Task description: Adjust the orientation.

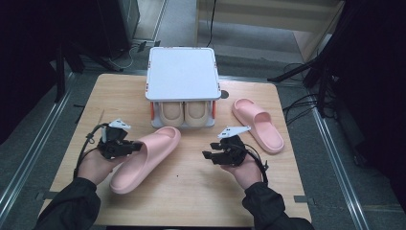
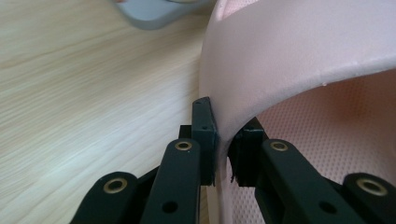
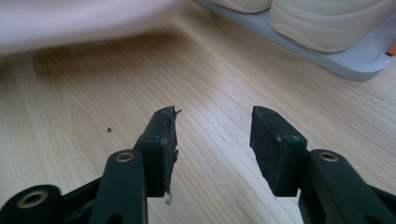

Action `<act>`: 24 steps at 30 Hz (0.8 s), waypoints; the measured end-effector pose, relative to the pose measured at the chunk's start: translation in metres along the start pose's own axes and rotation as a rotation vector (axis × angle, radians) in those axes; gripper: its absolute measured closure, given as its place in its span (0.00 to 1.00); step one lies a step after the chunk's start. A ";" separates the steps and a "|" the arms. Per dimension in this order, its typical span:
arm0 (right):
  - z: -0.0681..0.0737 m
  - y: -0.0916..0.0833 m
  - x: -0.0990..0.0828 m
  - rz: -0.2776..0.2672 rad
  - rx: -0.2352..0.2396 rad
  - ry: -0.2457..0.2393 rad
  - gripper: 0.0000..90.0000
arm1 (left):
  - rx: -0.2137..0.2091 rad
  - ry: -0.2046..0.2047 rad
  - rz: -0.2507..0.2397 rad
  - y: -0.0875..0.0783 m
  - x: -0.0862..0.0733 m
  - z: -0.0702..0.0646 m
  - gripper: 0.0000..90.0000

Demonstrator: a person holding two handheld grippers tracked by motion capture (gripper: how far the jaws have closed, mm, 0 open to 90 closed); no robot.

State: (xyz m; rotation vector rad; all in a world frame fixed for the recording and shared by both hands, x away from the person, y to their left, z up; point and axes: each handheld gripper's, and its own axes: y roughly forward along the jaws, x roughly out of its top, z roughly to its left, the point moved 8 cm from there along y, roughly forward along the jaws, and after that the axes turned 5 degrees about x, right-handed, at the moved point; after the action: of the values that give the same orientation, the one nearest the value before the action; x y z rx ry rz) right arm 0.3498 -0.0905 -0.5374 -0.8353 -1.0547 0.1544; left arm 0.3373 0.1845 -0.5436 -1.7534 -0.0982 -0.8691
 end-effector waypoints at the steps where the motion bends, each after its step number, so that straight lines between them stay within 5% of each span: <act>1: 0.000 0.000 0.000 0.002 0.003 0.003 0.59 | -0.004 0.009 0.007 0.004 0.000 -0.004 0.91; 14: 0.011 0.011 0.004 -0.027 0.043 0.017 0.72 | -0.031 0.069 0.067 0.029 -0.007 -0.029 0.88; 20: 0.018 0.019 0.004 -0.008 0.057 -0.002 0.78 | -0.082 0.093 0.090 0.026 -0.010 -0.034 0.73; 22: 0.020 0.020 0.006 -0.029 0.061 -0.008 0.80 | -0.084 0.112 0.076 0.019 -0.010 -0.034 0.72; 24: 0.023 0.019 0.009 -0.056 0.069 -0.010 0.81 | -0.131 0.102 0.046 0.007 -0.008 -0.034 0.71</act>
State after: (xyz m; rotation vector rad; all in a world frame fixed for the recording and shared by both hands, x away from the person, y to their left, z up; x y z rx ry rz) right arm 0.3408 -0.0605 -0.5382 -0.7428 -1.0749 0.1465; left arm 0.3175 0.1551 -0.5508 -1.8221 0.0674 -0.9478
